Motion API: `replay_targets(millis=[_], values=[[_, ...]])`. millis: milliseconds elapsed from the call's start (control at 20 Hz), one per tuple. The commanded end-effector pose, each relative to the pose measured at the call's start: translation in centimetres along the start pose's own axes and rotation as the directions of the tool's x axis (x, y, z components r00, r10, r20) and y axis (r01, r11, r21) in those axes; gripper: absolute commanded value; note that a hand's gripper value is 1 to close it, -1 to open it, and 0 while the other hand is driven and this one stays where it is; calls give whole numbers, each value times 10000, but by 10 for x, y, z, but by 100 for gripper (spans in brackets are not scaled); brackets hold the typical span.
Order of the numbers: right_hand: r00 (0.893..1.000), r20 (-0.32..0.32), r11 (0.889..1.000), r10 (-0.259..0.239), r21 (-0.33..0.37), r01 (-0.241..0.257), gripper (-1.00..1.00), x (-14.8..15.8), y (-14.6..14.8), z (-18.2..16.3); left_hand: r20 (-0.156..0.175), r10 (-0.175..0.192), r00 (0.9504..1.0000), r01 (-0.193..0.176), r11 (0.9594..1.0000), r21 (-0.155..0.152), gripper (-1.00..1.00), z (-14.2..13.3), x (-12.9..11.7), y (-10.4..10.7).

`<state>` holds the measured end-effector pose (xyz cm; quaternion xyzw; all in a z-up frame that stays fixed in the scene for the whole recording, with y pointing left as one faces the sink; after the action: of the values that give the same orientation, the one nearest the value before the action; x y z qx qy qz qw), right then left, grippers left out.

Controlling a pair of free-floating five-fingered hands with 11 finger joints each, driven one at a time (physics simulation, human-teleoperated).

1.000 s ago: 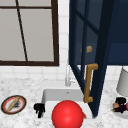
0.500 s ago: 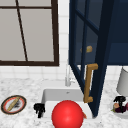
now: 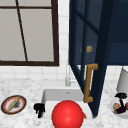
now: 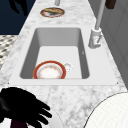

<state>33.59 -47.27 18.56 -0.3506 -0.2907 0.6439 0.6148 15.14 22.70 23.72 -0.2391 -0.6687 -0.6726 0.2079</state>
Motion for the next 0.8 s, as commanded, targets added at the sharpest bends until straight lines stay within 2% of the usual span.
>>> replay_targets(millis=[0, 200, 500, 750], values=[[10000, -78, 10000, -59, 12, 59, -100, 19, -1, 15, 0, 0, 10000, 0, 10000, 0, 0, 0, 0, 0], [9996, -271, 9980, 77, -621, -93, -100, 37, 14, 39, 0, 0, 10000, 0, 10000, 0, 0, 0, 0, 0], [9996, -268, 9977, 134, -661, -152, -100, 66, 27, 76, 0, 0, 10000, 0, 10000, 0, 0, 0, 0, 0], [9995, -302, 9953, 120, -955, -149, -100, 92, 45, 106, 0, 0, 10000, 0, 10000, 0, 0, 0, 0, 0]])
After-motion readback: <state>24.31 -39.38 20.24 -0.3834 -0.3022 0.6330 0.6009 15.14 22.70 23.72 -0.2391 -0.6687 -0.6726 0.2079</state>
